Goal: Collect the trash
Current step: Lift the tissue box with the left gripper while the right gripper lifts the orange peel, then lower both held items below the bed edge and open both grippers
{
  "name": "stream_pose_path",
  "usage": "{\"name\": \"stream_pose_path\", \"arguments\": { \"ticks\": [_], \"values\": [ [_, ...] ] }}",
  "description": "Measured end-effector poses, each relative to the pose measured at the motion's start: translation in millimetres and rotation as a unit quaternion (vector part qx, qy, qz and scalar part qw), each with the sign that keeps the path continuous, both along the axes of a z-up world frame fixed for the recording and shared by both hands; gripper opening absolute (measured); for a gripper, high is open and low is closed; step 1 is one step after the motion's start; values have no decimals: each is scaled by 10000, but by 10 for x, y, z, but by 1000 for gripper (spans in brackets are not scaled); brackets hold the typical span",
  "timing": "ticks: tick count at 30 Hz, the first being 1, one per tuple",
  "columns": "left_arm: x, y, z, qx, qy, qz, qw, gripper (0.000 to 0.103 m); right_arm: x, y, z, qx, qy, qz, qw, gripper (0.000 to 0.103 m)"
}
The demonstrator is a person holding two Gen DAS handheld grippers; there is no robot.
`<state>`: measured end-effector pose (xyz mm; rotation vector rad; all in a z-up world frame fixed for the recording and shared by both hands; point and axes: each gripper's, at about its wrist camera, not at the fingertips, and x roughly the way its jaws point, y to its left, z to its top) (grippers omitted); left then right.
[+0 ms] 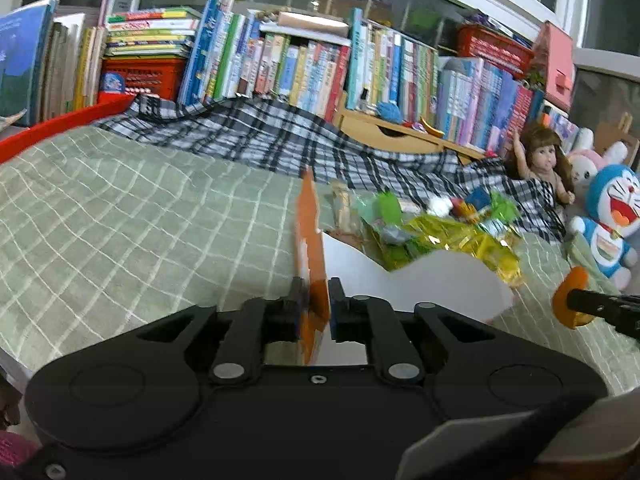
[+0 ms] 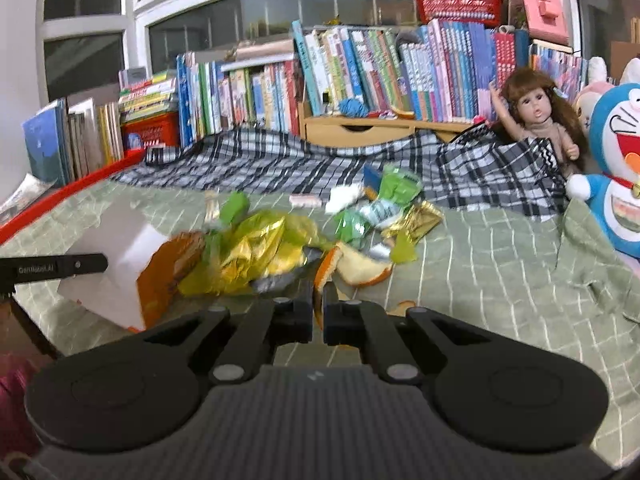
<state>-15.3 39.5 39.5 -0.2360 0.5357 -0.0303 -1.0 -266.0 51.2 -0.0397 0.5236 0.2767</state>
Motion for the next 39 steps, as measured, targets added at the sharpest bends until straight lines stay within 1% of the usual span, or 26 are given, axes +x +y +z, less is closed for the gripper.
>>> {"name": "stream_pose_path", "arguments": {
  "ticks": [1,2,3,4,5,6,8,9,10,11,12,13,15,19,25,31,36,39],
  "values": [
    [6,-8,-34,-5,55,-35,10000,26,9,32,-60,-106,50,-8,9999,16],
    [18,-26,-77,13,120,-80,9999,32,6,68,-127,-216,80,-23,9997,22],
    [32,-42,-119,35,170,-123,9998,44,7,100,-193,-329,88,-11,9994,30],
    [37,-62,-157,69,202,-120,9997,49,2,134,-255,-429,76,1,9991,36],
    [52,-90,-197,139,236,-118,9996,49,0,168,-309,-509,87,20,9987,40],
    [70,-118,-234,208,260,-128,9994,49,0,200,-359,-577,89,23,9983,42],
    [99,-166,-304,235,254,-110,9993,49,3,247,-435,-689,81,8,9976,42],
    [111,-173,-329,200,233,-94,9995,47,6,262,-473,-727,56,-2,9973,42],
    [120,-183,-344,189,228,-65,9995,40,-6,268,-490,-742,-1,-23,9972,41],
    [120,-196,-347,237,214,12,9995,31,-18,274,-493,-736,-27,-27,9973,25],
    [118,-209,-342,314,223,77,9992,20,-35,276,-482,-696,-55,-43,9976,17],
    [131,-205,-324,303,225,71,9993,14,-50,284,-464,-673,-93,-63,9977,14],
    [106,-193,-291,210,209,23,9996,12,-80,288,-418,-656,-202,-89,9976,9],
    [-2,-244,-183,422,-15,-7,9991,12,-118,212,-321,-270,-152,-95,9995,9],
    [-239,-246,-3,74,-56,-163,9998,10,-226,73,-225,612,174,-40,9980,9],
    [-586,-263,-20,-140,53,-257,9996,10,-466,12,-217,1244,453,125,9911,8],
    [-843,-244,1,-317,126,-392,9986,10,-682,-48,-202,1808,716,288,9805,8],
    [-1010,-251,8,-343,185,-531,9978,10,-814,-45,-247,2001,890,332,9752,8]
  ]
}}
